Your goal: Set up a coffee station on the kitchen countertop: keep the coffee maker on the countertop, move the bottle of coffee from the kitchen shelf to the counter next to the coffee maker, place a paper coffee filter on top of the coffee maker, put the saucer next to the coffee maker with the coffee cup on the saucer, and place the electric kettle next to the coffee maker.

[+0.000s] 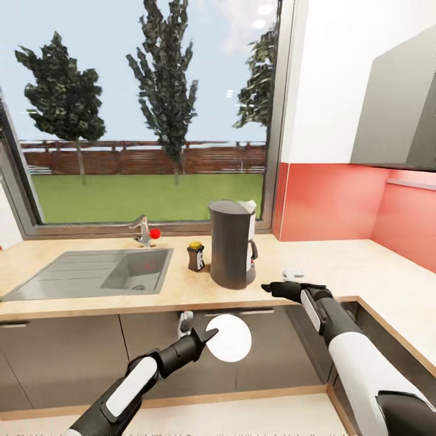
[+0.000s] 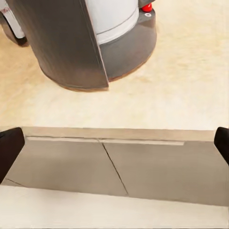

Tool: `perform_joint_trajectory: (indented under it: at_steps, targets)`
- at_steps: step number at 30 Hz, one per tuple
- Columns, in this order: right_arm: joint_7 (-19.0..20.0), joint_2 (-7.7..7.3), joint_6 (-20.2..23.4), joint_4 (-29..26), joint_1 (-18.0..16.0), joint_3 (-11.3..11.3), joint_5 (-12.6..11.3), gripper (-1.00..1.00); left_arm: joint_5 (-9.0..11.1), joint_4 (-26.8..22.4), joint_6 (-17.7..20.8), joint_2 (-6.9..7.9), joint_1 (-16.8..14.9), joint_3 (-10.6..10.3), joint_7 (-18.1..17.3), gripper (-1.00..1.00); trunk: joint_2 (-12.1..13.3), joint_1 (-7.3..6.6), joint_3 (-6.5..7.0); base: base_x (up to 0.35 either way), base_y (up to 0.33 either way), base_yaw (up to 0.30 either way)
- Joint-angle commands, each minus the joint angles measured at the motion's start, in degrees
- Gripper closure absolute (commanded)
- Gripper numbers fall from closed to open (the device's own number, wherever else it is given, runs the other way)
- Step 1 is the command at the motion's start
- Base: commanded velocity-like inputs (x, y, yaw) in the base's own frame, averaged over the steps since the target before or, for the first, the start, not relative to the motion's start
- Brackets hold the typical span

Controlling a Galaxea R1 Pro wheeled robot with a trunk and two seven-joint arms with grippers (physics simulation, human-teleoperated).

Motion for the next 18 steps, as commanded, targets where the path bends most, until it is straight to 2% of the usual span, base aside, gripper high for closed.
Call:
perform_joint_trajectory:
  at_steps: [1,3,4,5,7,8,9,11,12,13,14,18]
  targets:
    - [0.3,0.05,-1.9,1.3,0.3,-0.2,0.0,-1.00,0.4,-0.8,0.3,0.47,-0.1,-0.1,0.0,1.00,-0.1,0.00,-0.10,-0.130,0.116,0.000]
    - [0.3,0.12,-8.4,5.1,0.7,-0.2,0.0,-1.00,0.3,-1.5,0.7,0.88,-0.6,-0.1,-0.1,1.00,-0.1,0.00,-0.10,-0.055,0.049,0.000]
    - [0.3,0.23,-15.6,9.6,0.9,-0.2,0.0,-1.00,0.0,-1.8,1.4,1.02,-0.8,-0.1,-0.1,1.00,-0.1,0.00,-0.10,-0.017,0.016,0.000]
    - [0.3,0.29,-19.6,12.2,1.0,-0.1,0.0,-1.00,0.0,-1.9,1.7,1.09,-0.9,-0.1,-0.1,1.00,-0.1,0.00,-0.10,-0.011,0.010,0.000]
    - [0.2,0.47,-35.8,22.5,1.1,-0.2,-0.3,-1.00,0.2,-2.2,2.1,1.37,-1.6,1.3,-0.1,1.00,-0.1,0.00,-0.10,-0.003,0.003,0.000]
    - [0.1,0.52,-41.2,25.5,1.1,-0.2,-0.3,-1.00,0.3,-2.2,2.3,1.40,-2.1,2.0,-0.1,1.00,-0.1,0.00,-0.10,-0.001,0.001,0.000]
    - [-1.4,0.62,-50.7,30.5,1.1,-0.2,-0.4,-1.00,0.3,-2.2,3.2,1.44,-3.1,2.9,-0.1,1.00,-0.1,0.00,-0.10,0.000,0.000,0.000]
    - [-4.1,0.70,-60.4,34.3,1.6,-0.2,-0.5,-1.00,0.4,-2.2,4.7,1.46,-4.4,3.5,0.1,1.00,-0.1,0.00,-0.10,0.000,0.000,0.000]
    - [-4.7,0.73,-62.1,34.8,1.9,-0.2,-0.5,-1.00,0.4,-2.2,5.0,1.46,-4.7,3.6,0.1,1.00,-0.1,0.00,-0.10,0.000,0.000,0.000]
    - [-7.1,0.92,-66.6,36.2,4.1,-0.2,-0.6,-1.00,0.6,-2.2,6.0,1.47,-6.3,4.4,0.2,1.00,-0.1,0.00,-0.10,0.000,0.000,0.000]
    - [-7.3,1.02,-67.1,36.3,4.5,-0.2,-0.6,-1.00,0.7,-2.2,6.1,1.47,-6.6,4.8,0.2,1.00,-0.1,0.00,-0.10,0.000,0.000,0.000]
    - [-8.3,1.84,-68.6,36.7,7.5,-0.2,-0.5,-1.00,1.3,-2.3,7.8,1.53,-7.9,8.4,0.3,1.00,-0.1,0.00,-0.10,0.000,0.000,0.000]
